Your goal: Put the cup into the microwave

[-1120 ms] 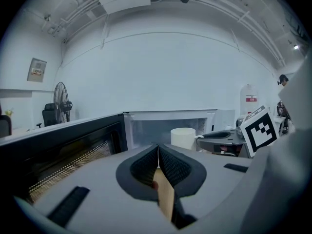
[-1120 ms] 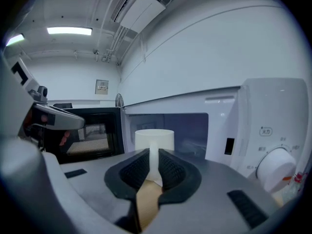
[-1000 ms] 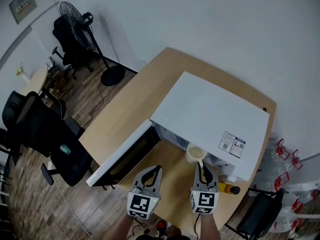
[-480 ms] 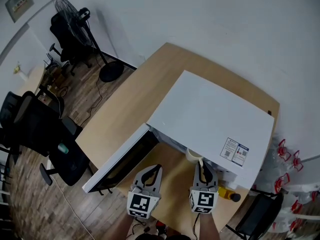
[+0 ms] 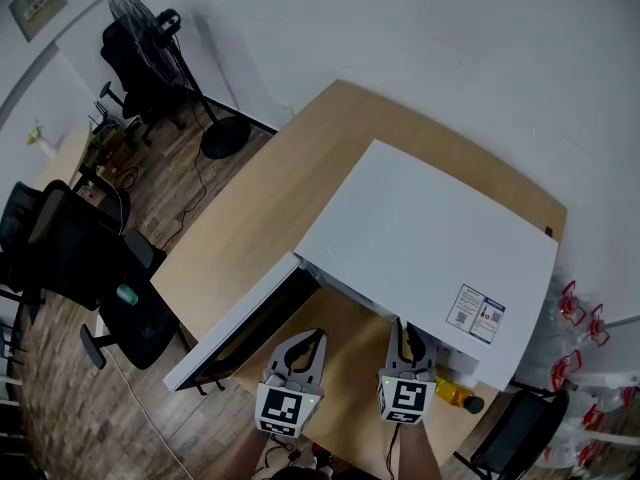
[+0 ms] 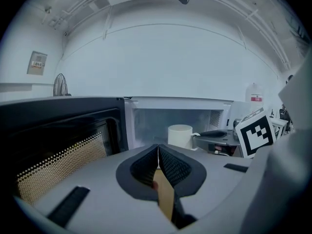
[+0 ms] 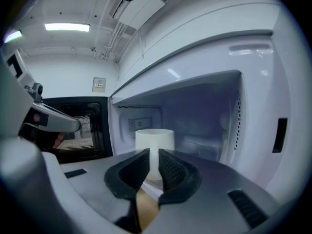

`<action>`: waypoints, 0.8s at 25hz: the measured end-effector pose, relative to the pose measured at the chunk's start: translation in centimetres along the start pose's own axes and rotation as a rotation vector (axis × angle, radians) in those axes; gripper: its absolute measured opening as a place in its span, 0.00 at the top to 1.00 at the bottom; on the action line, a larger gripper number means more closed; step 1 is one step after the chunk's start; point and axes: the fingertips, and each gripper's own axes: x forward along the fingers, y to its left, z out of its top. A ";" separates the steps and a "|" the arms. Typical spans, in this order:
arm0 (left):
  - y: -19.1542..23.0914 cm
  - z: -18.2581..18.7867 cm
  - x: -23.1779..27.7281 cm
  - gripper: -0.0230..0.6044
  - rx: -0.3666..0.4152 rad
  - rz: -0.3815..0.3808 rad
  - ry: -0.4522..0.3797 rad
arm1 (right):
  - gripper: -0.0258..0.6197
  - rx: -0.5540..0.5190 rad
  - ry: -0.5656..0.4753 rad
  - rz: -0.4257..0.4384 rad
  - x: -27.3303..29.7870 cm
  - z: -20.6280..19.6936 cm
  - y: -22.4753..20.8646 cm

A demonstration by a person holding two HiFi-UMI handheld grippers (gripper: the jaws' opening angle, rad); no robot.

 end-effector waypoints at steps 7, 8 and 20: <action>0.3 -0.2 0.8 0.92 -0.008 0.002 0.009 | 0.87 -0.009 -0.005 0.002 1.3 0.0 -0.1; 0.3 -0.3 0.9 0.92 -0.008 0.001 0.009 | 0.87 -0.011 -0.005 0.003 1.4 0.0 -0.1; 0.6 -1.1 1.3 0.92 -0.026 0.007 0.014 | 0.87 -0.025 -0.006 -0.003 2.7 -0.4 0.3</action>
